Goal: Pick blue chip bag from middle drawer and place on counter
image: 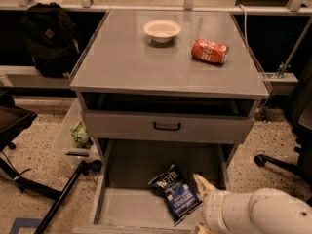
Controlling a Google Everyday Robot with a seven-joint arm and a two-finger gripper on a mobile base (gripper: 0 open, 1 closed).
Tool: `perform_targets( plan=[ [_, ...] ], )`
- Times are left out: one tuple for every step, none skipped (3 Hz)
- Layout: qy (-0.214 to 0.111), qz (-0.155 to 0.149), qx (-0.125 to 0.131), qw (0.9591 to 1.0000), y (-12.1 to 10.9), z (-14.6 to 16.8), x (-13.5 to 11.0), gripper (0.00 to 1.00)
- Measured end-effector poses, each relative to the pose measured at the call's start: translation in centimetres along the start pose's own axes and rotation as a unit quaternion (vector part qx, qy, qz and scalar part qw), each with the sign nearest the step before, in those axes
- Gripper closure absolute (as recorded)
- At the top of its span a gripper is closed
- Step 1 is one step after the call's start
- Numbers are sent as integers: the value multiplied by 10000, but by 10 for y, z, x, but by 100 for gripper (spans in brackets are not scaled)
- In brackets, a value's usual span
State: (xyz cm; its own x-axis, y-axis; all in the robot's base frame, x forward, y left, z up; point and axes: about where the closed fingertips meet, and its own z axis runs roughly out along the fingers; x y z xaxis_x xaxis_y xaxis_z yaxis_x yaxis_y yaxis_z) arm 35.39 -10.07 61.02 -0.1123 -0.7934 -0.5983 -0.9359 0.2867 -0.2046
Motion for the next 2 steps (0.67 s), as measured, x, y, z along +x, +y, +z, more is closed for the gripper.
perform_targets(
  plan=[
    [-41, -31, 280, 9996, -39, 3, -11, 0],
    [-231, -118, 561, 9981, -104, 26, -35, 0]
  ],
)
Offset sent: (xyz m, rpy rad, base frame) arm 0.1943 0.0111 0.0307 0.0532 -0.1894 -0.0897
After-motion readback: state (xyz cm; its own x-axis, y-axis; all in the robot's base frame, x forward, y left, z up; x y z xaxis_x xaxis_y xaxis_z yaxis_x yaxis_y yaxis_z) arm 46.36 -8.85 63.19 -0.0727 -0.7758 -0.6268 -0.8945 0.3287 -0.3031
